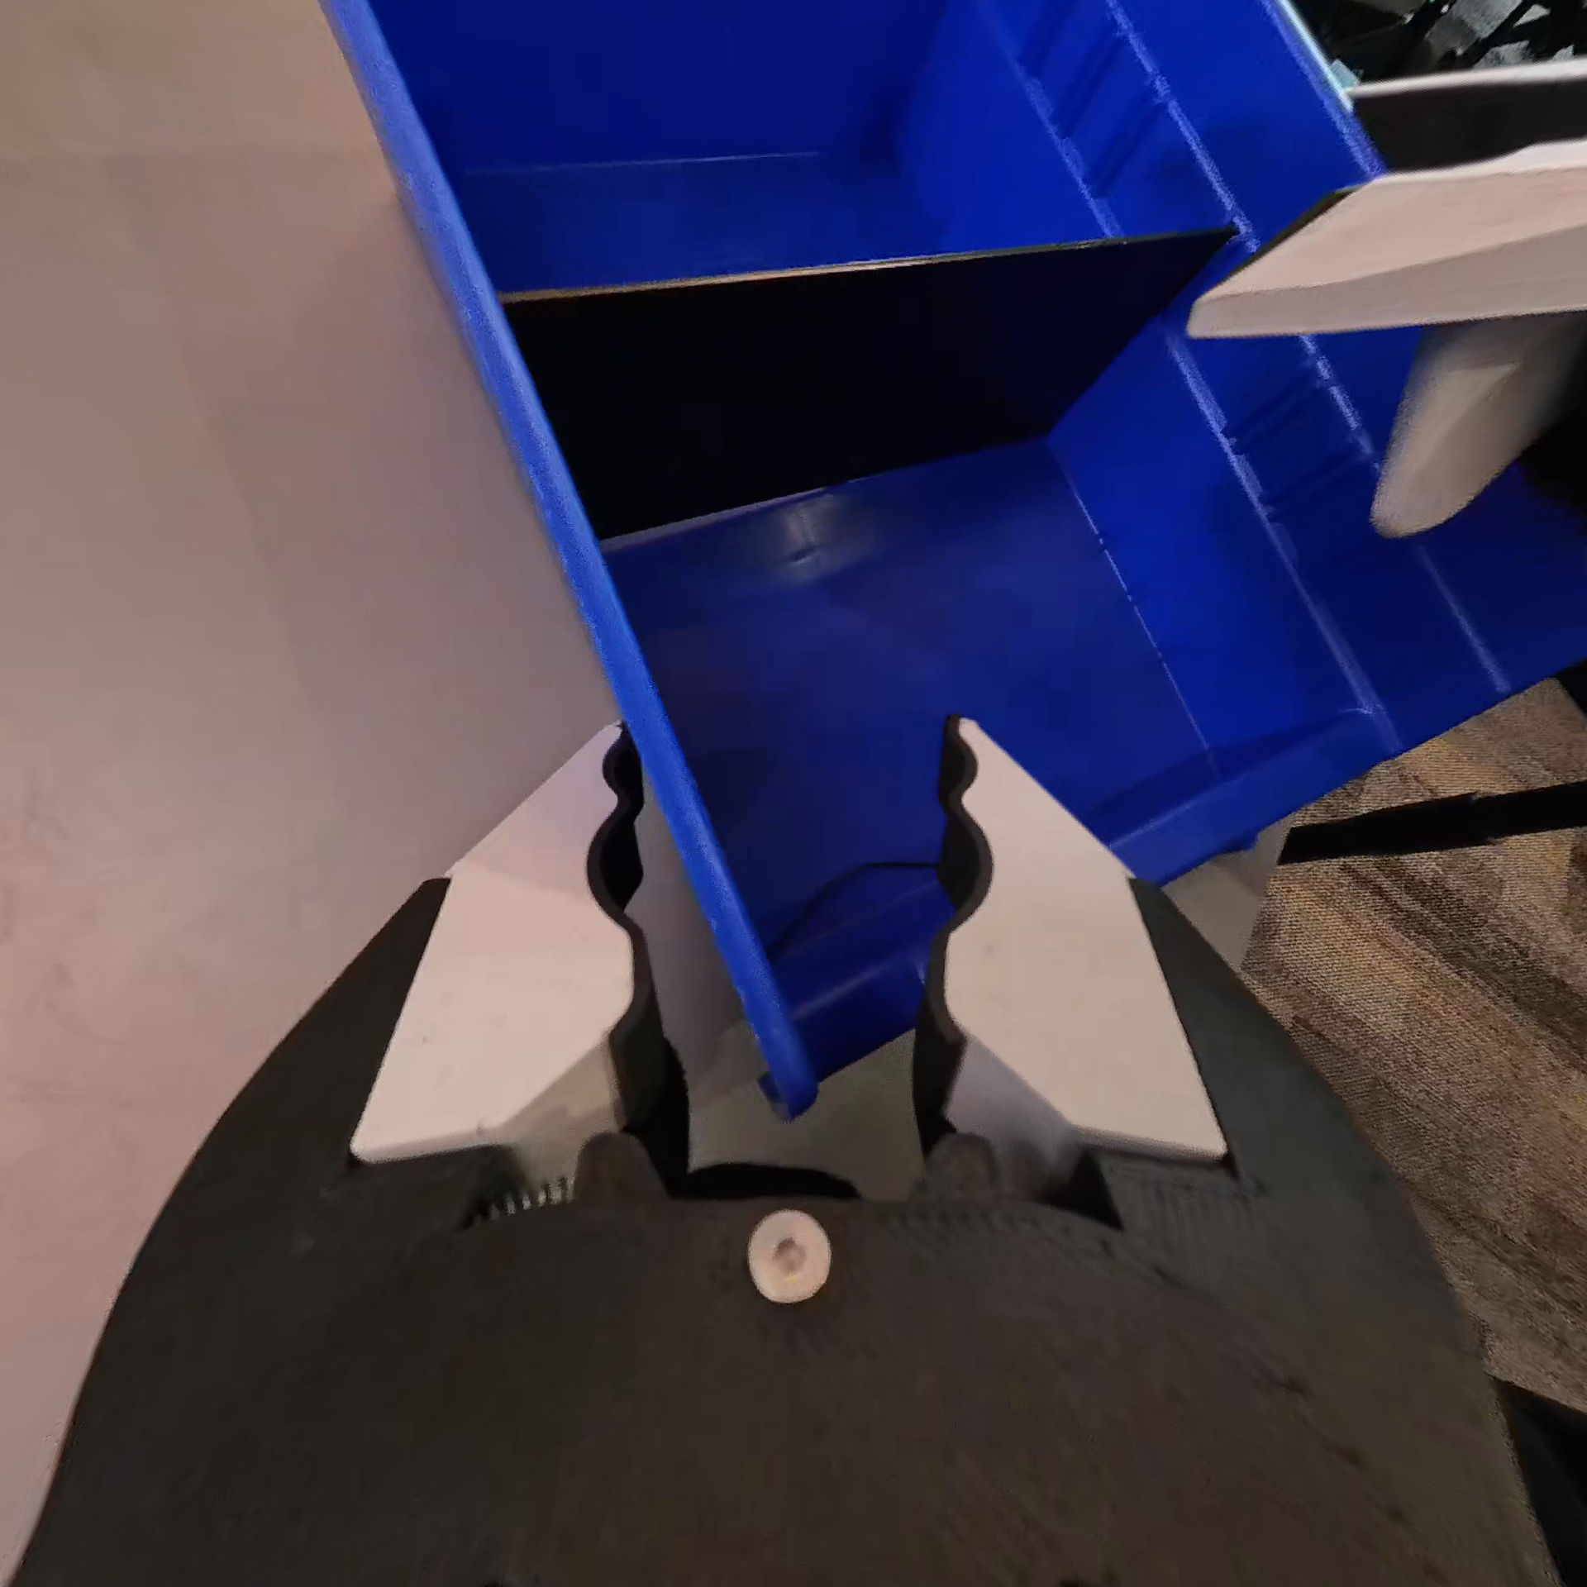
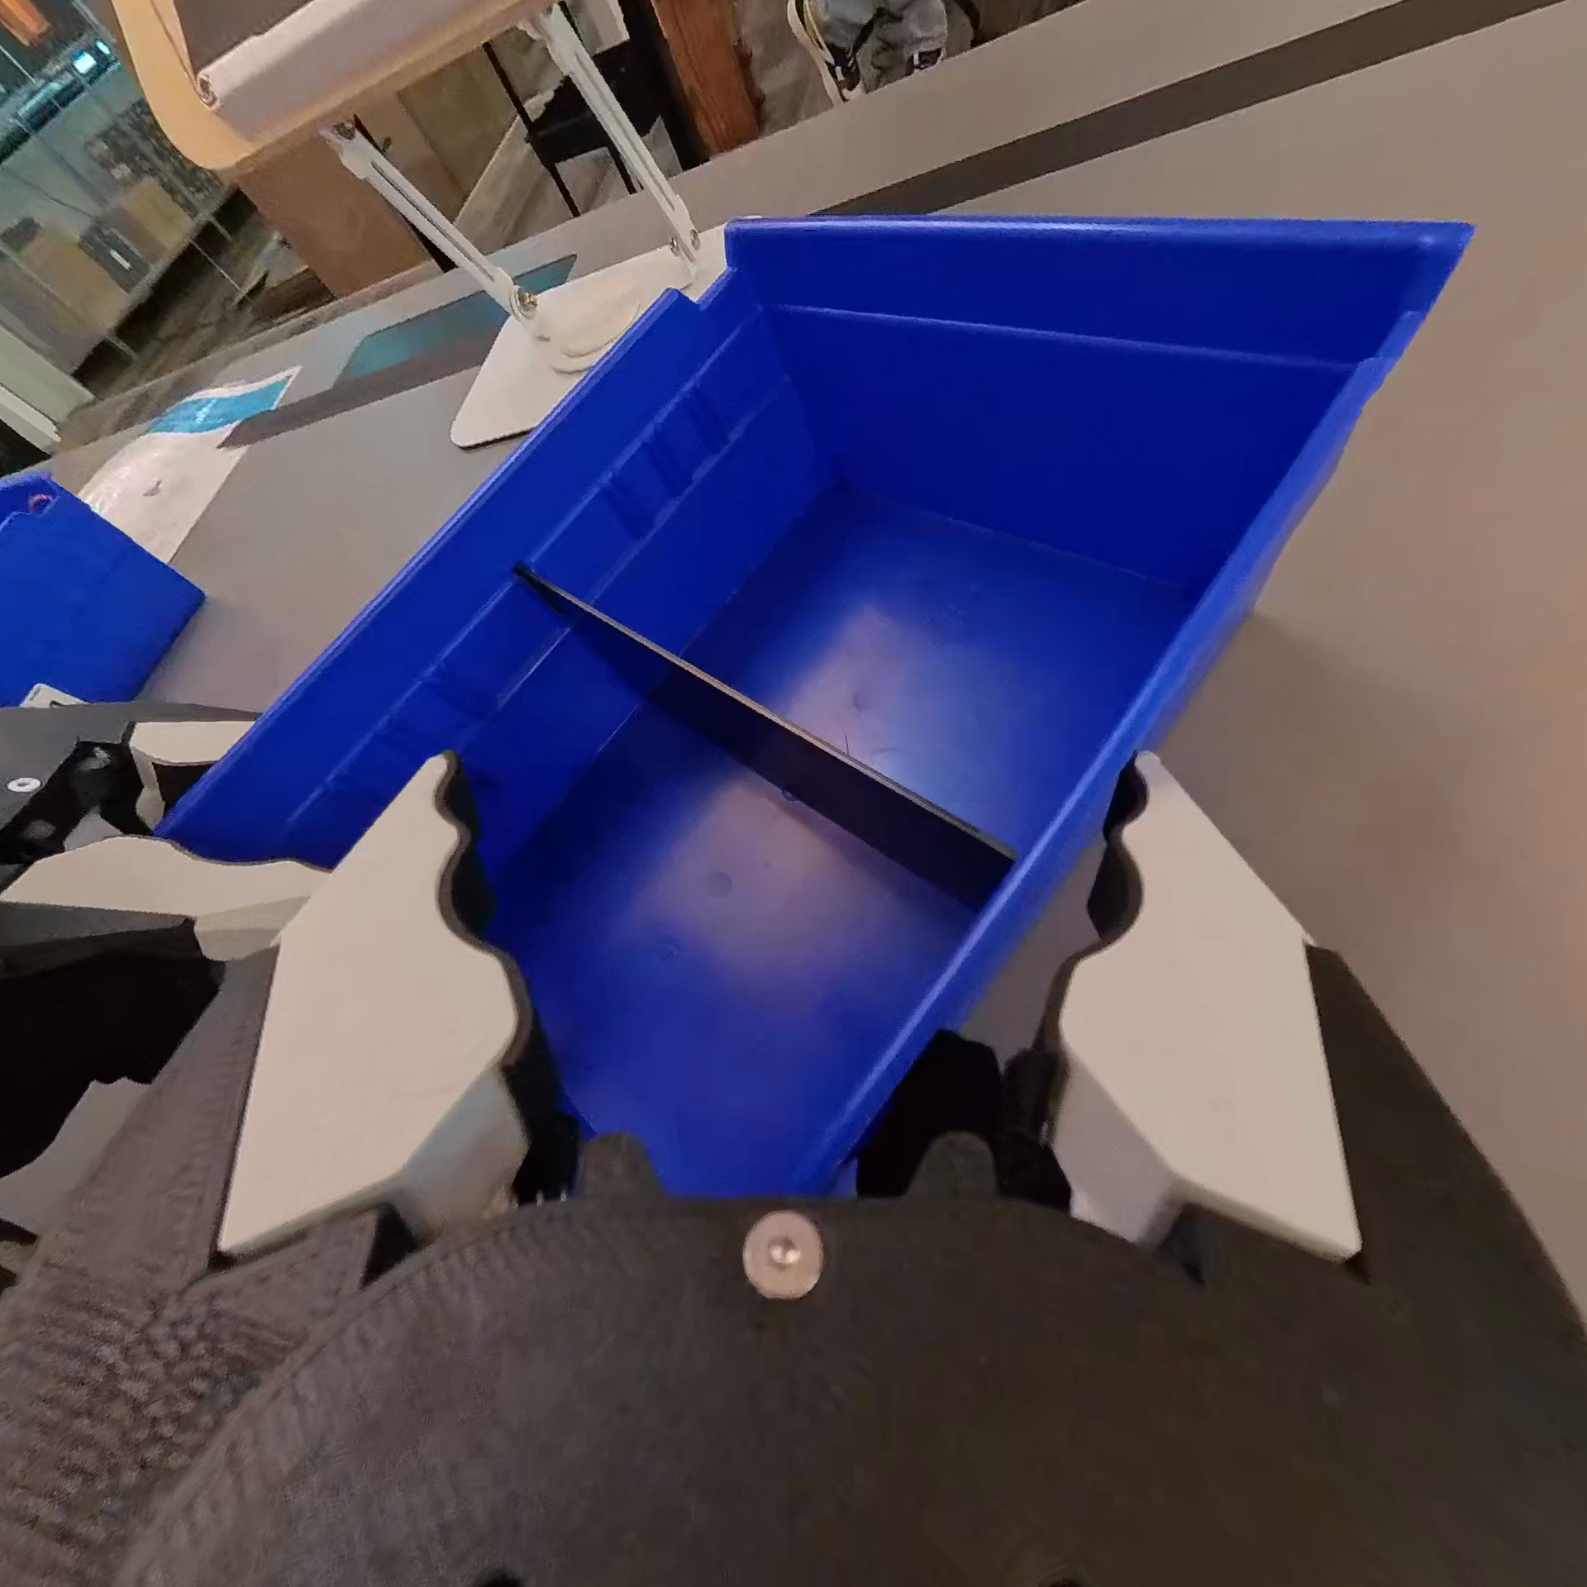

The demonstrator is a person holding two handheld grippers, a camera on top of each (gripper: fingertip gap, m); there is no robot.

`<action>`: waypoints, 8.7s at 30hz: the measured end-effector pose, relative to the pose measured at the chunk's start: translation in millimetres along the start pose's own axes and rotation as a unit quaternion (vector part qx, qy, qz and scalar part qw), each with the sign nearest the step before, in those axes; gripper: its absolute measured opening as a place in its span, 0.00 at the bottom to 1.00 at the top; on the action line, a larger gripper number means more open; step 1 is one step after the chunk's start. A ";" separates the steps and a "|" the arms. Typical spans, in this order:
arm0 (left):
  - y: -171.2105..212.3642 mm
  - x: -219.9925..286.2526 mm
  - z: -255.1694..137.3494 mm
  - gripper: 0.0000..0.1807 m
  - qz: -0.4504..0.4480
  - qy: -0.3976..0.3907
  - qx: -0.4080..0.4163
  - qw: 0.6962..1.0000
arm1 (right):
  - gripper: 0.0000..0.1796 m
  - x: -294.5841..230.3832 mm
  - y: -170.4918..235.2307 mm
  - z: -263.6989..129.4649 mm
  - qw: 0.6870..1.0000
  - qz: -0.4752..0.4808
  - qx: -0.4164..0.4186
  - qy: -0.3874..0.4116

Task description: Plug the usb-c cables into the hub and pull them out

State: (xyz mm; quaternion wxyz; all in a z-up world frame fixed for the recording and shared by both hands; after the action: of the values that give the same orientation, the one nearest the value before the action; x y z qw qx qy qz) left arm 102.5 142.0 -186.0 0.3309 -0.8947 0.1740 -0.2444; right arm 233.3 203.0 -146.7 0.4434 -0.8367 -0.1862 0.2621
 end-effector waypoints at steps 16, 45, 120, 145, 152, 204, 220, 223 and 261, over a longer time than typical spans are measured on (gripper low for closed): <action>-16.4 28.6 18.7 0.49 -0.047 0.075 -0.010 0.996 | 0.69 42.3 -12.0 10.7 0.996 -0.039 -0.077 0.009; 21.3 -190.6 -311.9 0.45 -0.095 -0.231 0.154 0.956 | 0.55 58.8 -139.1 -42.0 0.931 -0.333 -0.018 0.147; 99.2 -388.9 -447.9 0.05 0.185 -0.335 -0.306 0.872 | 0.35 -232.0 67.3 181.6 0.893 -0.361 -0.147 -0.225; -3.5 -361.6 -541.9 0.05 0.160 -0.479 -0.093 0.858 | 0.34 -232.1 67.2 181.3 0.893 -0.361 -0.146 -0.226; -10.3 -337.6 -513.7 0.04 0.141 -0.430 -0.083 0.888 | 0.34 -232.4 67.2 180.8 0.893 -0.362 -0.145 -0.227; 82.2 -368.1 -437.7 0.15 -0.200 -0.220 -0.135 0.945 | 0.35 -236.7 63.9 176.1 0.892 -0.347 -0.134 -0.258; -39.1 -248.2 -387.3 0.14 0.059 -0.158 -0.143 0.975 | 0.36 -226.3 23.8 161.2 0.925 -0.211 -0.043 -0.313; -31.1 -225.2 -329.1 0.14 0.132 -0.112 -0.225 0.959 | 0.36 -217.5 6.5 153.9 0.929 -0.145 -0.003 -0.340; 63.9 -192.4 -196.0 0.32 0.224 -0.059 -0.350 0.908 | 0.36 -233.7 22.7 141.7 0.891 -0.159 -0.052 -0.422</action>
State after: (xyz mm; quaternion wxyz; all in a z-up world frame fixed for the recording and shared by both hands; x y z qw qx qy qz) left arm -173.1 87.6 -161.6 0.0525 -0.9035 0.4240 -0.0346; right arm -35.8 155.0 -168.4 0.3151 -0.6281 -0.4998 0.5064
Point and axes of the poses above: each gripper's, where its closed fingertips meet, z out along the fingers, y out of its underside, x = y × z across the jaws, the point moved 2 cm from there along -z, back along the fingers, and after that the axes turned 5 degrees about -z, right-handed, at the moved point
